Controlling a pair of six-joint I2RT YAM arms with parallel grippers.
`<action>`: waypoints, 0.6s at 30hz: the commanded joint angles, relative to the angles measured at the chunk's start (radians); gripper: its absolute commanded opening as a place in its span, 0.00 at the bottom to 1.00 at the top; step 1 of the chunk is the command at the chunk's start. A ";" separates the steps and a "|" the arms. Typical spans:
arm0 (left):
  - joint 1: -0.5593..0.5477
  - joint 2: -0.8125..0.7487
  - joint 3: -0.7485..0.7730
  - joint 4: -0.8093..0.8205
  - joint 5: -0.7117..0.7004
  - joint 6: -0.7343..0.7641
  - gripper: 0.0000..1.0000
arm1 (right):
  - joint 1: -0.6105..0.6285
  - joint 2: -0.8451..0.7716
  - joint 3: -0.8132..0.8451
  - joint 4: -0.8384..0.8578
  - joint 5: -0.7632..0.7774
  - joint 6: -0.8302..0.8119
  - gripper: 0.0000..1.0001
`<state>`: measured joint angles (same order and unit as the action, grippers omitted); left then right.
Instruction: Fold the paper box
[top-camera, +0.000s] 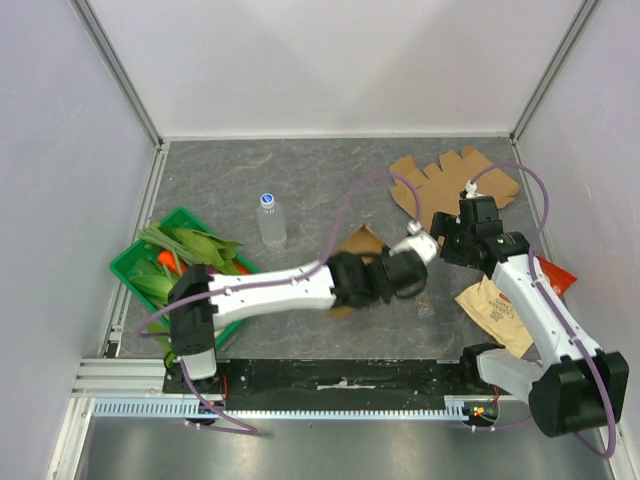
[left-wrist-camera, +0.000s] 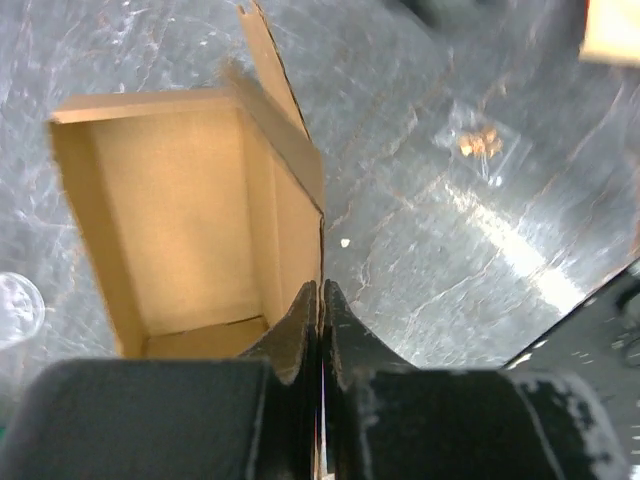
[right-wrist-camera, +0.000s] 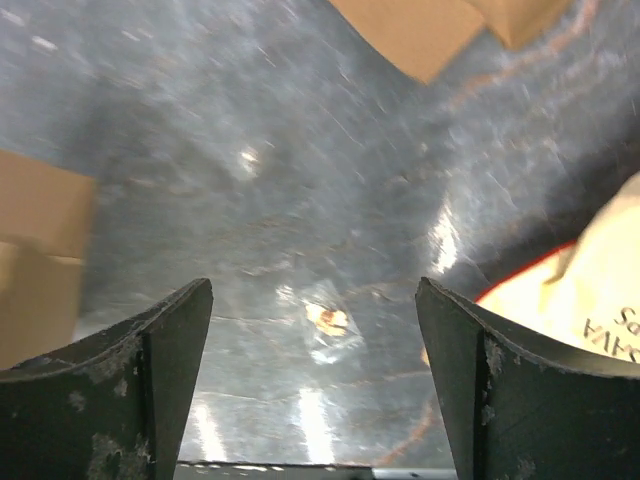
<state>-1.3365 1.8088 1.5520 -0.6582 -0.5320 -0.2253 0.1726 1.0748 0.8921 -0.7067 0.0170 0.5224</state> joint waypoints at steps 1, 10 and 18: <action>0.157 -0.137 0.051 -0.126 0.305 -0.311 0.02 | 0.004 0.024 -0.067 -0.070 0.109 -0.042 0.90; 0.434 -0.140 0.006 -0.172 0.566 -0.801 0.02 | 0.091 0.125 -0.140 0.012 -0.015 -0.001 0.74; 0.484 -0.014 0.193 -0.358 0.550 -1.037 0.02 | 0.257 0.223 -0.217 0.130 0.132 0.082 0.75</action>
<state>-0.8639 1.7271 1.6001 -0.8814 0.0010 -1.0676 0.3748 1.2732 0.6754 -0.6537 0.0494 0.5541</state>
